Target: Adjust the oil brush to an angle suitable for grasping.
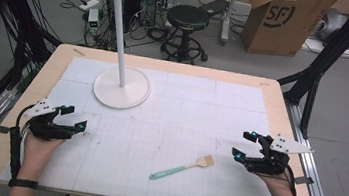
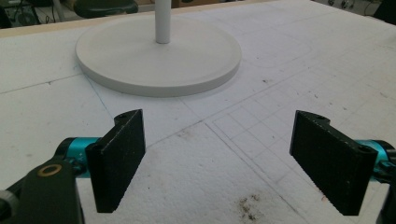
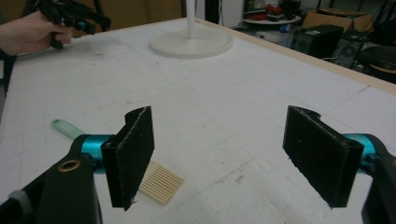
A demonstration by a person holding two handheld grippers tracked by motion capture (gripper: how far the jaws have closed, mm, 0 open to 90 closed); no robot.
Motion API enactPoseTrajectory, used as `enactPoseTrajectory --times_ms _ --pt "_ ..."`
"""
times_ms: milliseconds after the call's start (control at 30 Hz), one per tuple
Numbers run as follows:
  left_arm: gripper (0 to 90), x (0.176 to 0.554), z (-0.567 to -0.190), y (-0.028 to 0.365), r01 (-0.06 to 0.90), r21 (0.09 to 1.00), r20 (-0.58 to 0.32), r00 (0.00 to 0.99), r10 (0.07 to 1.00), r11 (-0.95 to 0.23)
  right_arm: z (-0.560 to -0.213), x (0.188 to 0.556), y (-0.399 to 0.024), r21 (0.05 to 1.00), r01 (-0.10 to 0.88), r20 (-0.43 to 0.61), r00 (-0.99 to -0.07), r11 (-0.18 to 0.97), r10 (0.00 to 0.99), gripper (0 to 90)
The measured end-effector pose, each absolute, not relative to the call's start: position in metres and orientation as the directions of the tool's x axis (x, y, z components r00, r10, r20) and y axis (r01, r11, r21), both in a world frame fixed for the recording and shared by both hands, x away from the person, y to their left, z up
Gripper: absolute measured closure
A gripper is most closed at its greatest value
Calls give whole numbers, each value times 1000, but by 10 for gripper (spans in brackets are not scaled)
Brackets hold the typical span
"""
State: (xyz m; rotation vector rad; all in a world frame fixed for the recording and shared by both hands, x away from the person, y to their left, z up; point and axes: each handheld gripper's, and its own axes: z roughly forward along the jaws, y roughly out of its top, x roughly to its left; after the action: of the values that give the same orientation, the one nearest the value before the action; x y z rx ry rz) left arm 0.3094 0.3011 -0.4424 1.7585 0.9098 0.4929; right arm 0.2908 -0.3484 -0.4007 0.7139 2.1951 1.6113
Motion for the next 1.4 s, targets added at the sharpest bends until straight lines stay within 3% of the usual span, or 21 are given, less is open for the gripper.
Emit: enactPoseTrajectory --times_ms 533,633,767,933,967,1167,1333,1400 --pt "187 311 -447 302 357 919 -103 624 775 -165 -405 290 -314 934 176 35 -911 312 410 251" --pt "188 311 -447 302 357 920 -103 624 775 -165 -408 290 -306 924 176 35 -923 340 383 288" --pt "189 311 -447 302 358 919 -102 624 775 -167 -410 288 -296 918 165 31 -936 360 350 377" --pt "193 311 -448 302 358 918 -101 624 775 -168 -413 282 -269 903 129 17 -964 409 266 575" --pt "193 312 -448 302 358 918 -102 624 775 -168 -413 282 -269 903 129 17 -964 409 266 575" --pt "199 312 -448 302 361 918 -106 622 776 -164 -418 275 -230 883 63 -5 -990 466 143 777" --pt "204 312 -448 302 363 916 -102 622 776 -170 -424 270 -207 858 39 0 -997 513 76 899" --pt "205 312 -448 301 363 916 -100 621 778 -172 -425 270 -203 853 36 5 -998 520 60 899"
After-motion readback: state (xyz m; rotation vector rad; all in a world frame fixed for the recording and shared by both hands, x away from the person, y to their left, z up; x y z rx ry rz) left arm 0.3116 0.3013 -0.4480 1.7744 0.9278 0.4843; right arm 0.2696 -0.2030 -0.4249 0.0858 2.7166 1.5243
